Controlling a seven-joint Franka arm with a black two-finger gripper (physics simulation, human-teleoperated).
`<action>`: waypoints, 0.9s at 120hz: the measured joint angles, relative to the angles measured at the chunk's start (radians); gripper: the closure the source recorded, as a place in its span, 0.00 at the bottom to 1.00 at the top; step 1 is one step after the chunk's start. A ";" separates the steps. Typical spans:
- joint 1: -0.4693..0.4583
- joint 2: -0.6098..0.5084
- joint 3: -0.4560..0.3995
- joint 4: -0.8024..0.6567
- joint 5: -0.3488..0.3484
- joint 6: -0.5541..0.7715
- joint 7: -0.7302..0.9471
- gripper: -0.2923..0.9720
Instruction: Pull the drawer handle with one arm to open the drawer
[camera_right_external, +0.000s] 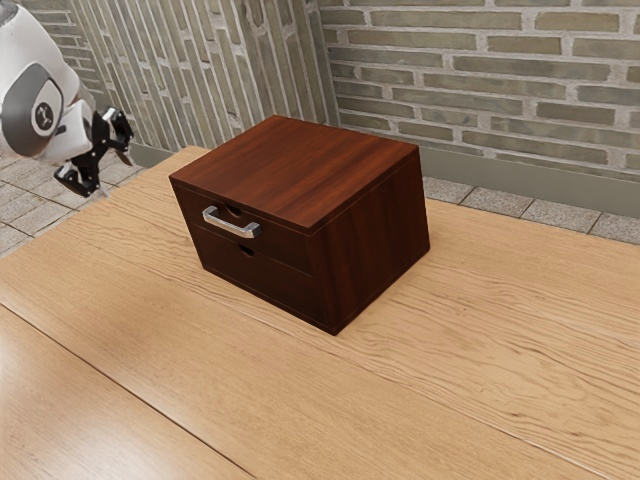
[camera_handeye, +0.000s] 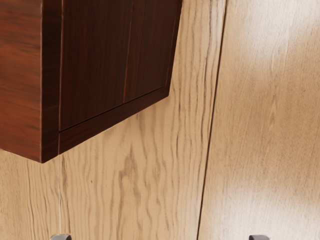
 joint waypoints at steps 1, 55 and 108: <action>-0.001 0.000 -0.001 0.001 0.000 0.000 0.000 0.43; -0.092 -0.078 0.010 -0.106 0.022 -0.001 0.020 0.49; -0.049 -0.093 0.083 -0.104 0.021 0.000 0.022 0.50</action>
